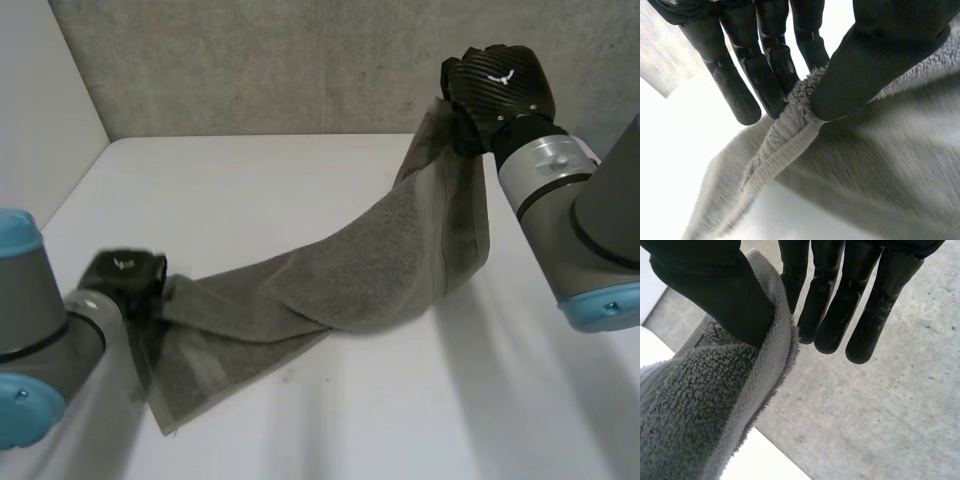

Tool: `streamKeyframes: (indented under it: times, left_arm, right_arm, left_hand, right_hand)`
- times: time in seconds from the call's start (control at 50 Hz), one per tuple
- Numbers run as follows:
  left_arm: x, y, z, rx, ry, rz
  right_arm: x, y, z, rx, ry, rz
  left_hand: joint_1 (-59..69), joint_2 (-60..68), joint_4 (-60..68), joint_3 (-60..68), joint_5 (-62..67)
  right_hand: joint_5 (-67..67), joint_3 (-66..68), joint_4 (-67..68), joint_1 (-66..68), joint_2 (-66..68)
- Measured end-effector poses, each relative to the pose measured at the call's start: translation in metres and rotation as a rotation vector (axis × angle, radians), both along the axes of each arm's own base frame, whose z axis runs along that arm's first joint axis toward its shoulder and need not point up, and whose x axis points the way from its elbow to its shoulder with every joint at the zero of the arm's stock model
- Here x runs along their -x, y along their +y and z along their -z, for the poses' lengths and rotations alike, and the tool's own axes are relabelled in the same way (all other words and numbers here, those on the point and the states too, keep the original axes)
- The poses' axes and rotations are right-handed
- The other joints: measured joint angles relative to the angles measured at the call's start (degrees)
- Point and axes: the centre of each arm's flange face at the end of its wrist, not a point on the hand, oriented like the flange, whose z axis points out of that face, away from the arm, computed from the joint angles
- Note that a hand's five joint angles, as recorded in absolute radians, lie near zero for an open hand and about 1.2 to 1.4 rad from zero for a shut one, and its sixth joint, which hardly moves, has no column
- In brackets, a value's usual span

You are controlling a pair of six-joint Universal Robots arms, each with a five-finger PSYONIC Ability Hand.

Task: Fold the towel.

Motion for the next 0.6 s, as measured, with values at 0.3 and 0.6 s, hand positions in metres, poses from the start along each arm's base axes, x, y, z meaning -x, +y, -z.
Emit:
streamKeyframes:
  times: [0.3,0.6]
  left_arm:
    - [0.003,0.024,-0.138,0.332,0.109,0.084]
    - [-0.003,0.037,-0.121,0.162,0.075,0.087]
  right_arm:
    - [0.045,-0.006,-0.003,-0.102,0.393,0.146]
    - [0.072,0.018,0.031,-0.287,0.652,0.154]
  left_hand:
    - [0.33,0.46,0.60,0.57,0.38]
    - [0.33,0.46,0.62,0.57,0.38]
  right_hand:
    - [0.00,0.00,0.00,0.00,0.00]
    - [0.00,0.00,0.00,0.00,0.00]
